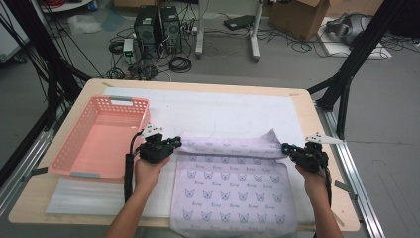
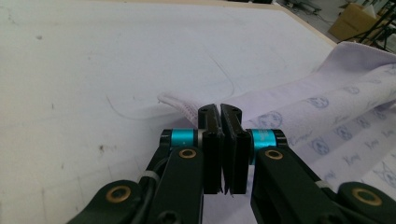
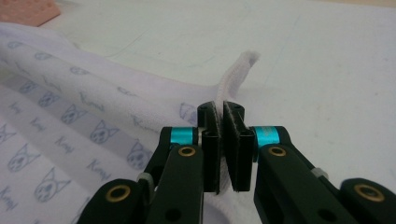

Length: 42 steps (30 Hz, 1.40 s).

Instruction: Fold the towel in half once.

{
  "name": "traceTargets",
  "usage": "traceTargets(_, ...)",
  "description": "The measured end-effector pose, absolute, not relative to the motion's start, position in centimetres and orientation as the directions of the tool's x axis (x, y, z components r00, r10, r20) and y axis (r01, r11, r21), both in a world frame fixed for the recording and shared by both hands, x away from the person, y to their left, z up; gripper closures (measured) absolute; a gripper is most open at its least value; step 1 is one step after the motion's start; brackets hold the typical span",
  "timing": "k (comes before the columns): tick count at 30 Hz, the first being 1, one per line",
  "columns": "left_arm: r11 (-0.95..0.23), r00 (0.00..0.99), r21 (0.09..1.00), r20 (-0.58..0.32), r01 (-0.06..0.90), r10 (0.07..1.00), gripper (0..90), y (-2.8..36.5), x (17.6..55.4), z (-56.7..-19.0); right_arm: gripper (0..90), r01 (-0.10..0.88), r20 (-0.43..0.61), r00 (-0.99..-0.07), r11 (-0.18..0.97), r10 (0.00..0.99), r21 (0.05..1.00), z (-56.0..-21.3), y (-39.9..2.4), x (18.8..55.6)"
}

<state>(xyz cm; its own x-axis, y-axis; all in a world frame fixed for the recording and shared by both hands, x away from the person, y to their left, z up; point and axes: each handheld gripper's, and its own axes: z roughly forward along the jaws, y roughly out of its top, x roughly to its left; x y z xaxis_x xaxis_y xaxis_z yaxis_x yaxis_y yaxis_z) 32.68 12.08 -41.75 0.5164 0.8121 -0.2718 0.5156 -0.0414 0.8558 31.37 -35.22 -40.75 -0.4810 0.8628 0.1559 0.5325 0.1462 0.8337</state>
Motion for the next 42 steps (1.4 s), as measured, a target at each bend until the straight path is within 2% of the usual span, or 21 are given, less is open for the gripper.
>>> traceTargets(9, -0.099, 0.55, 0.837, -0.26, 0.539, 0.793, 86.7, 12.7, 29.8, -43.3, 85.5, 0.548, 0.15, -0.509, 0.185, 0.848, 0.816, -41.6, -35.2, 28.3)
traceTargets(15, -0.136, 0.563, 0.829, -0.238, 0.542, 0.791, 85.2, 12.5, 29.5, -44.2, 85.3, 0.576, 0.152, -0.512, 0.207, 0.846, 0.791, -42.5, -35.2, 27.5)
traceTargets(16, -0.137, 0.56, 0.826, -0.24, 0.547, 0.793, 81.9, 12.4, 29.8, -44.3, 84.8, 0.586, 0.159, -0.509, 0.205, 0.846, 0.784, -42.7, -35.2, 27.5)
traceTargets(17, -0.131, 0.551, 0.823, -0.244, 0.553, 0.798, 74.9, 12.3, 30.1, -44.5, 83.3, 0.591, 0.16, -0.507, 0.206, 0.847, 0.78, -42.9, -35.2, 27.6)
traceTargets(18, -0.115, 0.54, 0.818, -0.261, 0.564, 0.8, 65.2, 12.3, 30.4, -44.5, 79.1, 0.597, 0.164, -0.501, 0.202, 0.85, 0.776, -43.0, -35.2, 27.7)
traceTargets(20, -0.078, 0.52, 0.816, -0.289, 0.573, 0.804, 53.3, 12.3, 31.1, -44.4, 65.0, 0.609, 0.184, -0.476, 0.172, 0.86, 0.774, -42.9, -35.3, 28.1)
traceTargets(21, -0.073, 0.516, 0.82, -0.286, 0.568, 0.807, 48.7, 12.3, 31.3, -44.3, 61.8, 0.61, 0.193, -0.463, 0.153, 0.865, 0.778, -42.7, -35.4, 28.2)
traceTargets(23, -0.091, 0.516, 0.829, -0.253, 0.551, 0.818, 43.6, 12.2, 32.2, -44.0, 56.7, 0.602, 0.198, -0.444, 0.127, 0.874, 0.789, -42.2, -35.4, 28.7)
traceTargets(27, -0.094, 0.505, 0.823, -0.249, 0.56, 0.826, 42.3, 11.7, 34.0, -43.9, 50.5, 0.615, 0.185, -0.414, 0.124, 0.891, 0.779, -41.6, -34.8, 30.5)
traceTargets(32, -0.066, 0.477, 0.807, -0.279, 0.587, 0.834, 45.0, 11.2, 35.6, -44.6, 46.5, 0.656, 0.141, -0.396, 0.173, 0.908, 0.735, -42.2, -33.3, 33.4)
traceTargets(36, -0.11, 0.469, 0.786, -0.244, 0.608, 0.849, 49.2, 11.0, 35.8, -45.2, 56.4, 0.691, 0.092, -0.384, 0.22, 0.919, 0.689, -43.0, -32.6, 34.7)
traceTargets(42, -0.155, 0.507, 0.795, -0.211, 0.586, 0.836, 84.5, 10.5, 35.4, -45.0, 84.9, 0.691, 0.089, -0.395, 0.232, 0.914, 0.684, -43.0, -32.9, 34.7)
